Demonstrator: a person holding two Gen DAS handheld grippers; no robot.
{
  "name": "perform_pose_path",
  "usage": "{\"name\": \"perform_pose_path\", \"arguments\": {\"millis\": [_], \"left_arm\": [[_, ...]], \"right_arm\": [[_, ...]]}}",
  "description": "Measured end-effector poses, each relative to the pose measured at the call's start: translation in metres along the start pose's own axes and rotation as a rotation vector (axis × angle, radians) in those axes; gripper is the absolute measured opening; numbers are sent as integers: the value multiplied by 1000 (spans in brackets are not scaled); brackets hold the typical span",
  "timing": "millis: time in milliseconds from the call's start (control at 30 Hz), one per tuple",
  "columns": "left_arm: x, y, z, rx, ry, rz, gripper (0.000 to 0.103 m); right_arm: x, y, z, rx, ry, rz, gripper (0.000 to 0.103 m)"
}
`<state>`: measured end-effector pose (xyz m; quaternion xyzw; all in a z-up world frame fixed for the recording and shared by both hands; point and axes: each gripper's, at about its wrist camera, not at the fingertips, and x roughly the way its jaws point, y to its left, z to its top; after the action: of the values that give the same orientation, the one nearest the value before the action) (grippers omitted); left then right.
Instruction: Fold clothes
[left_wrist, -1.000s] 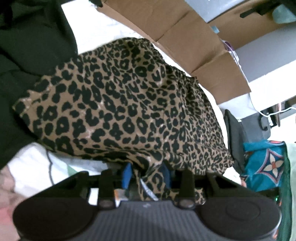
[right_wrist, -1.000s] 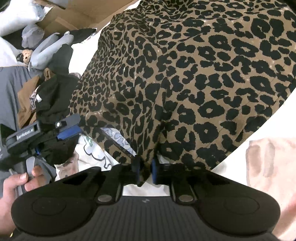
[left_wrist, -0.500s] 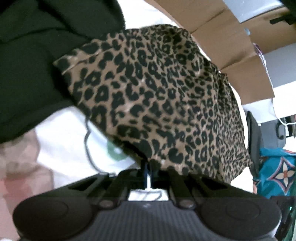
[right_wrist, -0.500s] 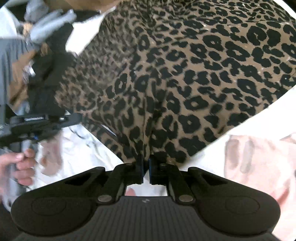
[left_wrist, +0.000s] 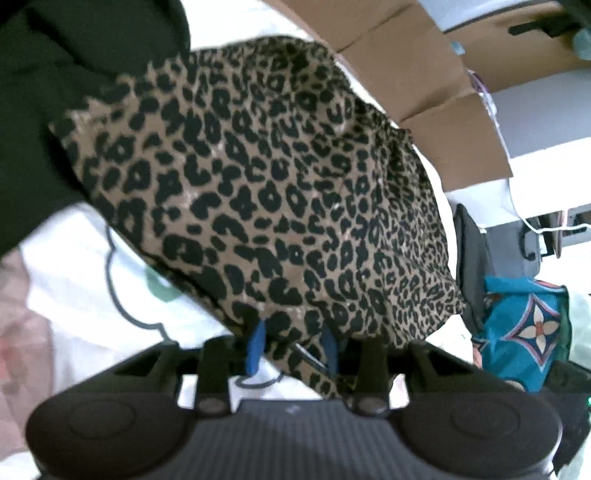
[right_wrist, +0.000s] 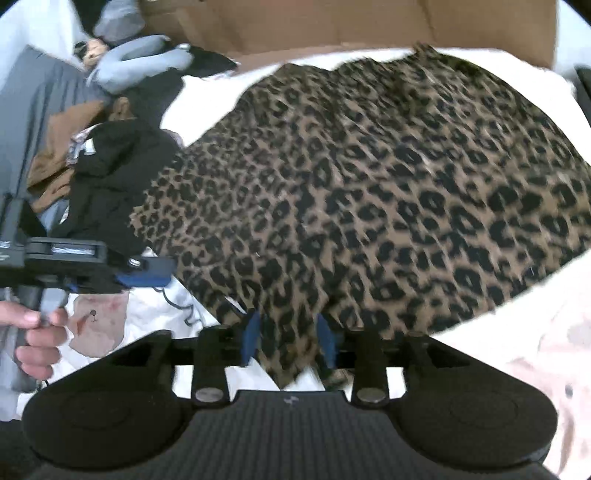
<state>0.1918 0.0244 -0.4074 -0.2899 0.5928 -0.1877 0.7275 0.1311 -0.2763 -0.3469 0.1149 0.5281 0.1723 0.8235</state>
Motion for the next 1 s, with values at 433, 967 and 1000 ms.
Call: {"name": "perform_pose_path", "arguments": {"millis": [433,967,1000], "left_arm": [[30,16,-4,-136,22,-60,36],[20,16,-3,-121,-43,-10,0],[16,18,-4,-124,-52,0,0]], "right_arm": [[58,34,-9,-311,43,-76,47],[74,48,-21,-465,42,-183,9],[72,45,-18,-442,42,-174,8]]}}
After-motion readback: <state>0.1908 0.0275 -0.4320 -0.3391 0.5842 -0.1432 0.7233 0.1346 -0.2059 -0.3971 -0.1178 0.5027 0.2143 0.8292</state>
